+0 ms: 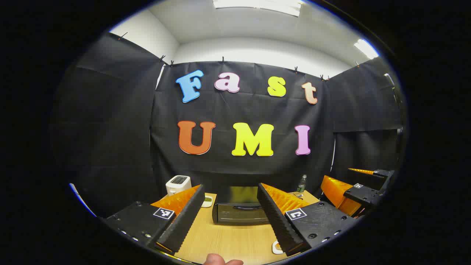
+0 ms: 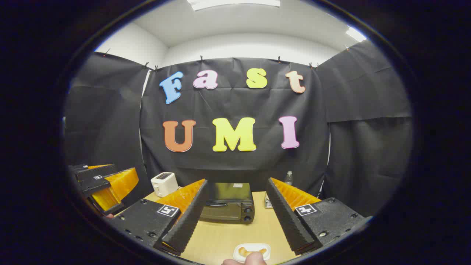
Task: Open the electric oven with the left hand, put the food in, and close the electric oven.
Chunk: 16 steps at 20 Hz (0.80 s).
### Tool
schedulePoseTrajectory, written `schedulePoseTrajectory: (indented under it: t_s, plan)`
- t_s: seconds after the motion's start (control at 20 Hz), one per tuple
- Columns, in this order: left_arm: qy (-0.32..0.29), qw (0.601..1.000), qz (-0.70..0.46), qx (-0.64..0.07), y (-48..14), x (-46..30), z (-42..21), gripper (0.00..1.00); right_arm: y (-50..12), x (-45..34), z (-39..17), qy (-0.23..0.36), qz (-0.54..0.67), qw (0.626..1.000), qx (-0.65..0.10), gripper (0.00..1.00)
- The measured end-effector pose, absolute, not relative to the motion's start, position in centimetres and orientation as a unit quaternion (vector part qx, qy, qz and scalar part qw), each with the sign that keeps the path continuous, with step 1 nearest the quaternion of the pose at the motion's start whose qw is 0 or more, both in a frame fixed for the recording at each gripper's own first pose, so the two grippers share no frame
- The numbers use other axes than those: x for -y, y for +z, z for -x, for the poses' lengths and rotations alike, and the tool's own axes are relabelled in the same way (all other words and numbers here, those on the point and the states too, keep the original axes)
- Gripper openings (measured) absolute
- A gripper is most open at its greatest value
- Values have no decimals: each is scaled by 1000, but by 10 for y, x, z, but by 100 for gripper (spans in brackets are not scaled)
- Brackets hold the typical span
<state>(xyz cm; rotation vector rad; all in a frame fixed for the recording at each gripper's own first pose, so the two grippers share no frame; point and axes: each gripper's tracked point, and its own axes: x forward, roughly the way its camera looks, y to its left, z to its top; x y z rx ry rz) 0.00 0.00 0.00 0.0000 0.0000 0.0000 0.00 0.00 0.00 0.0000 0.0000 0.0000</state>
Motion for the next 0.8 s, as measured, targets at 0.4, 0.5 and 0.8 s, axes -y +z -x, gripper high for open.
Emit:
schedulePoseTrajectory:
  t_s: [0.4,0.5,0.8]
  plan:
    - [-13,1000,-6,-16,-11,4,-2,94,-8,-3,-5,1,-2,1000,-8,98]
    - [-17,1000,-8,-15,-10,8,-1,94,-10,-2,-6,-3,-1,1000,-12,100]
    - [-22,999,-6,-23,-17,11,0,94,-13,2,-4,-8,-2,1000,-16,100]
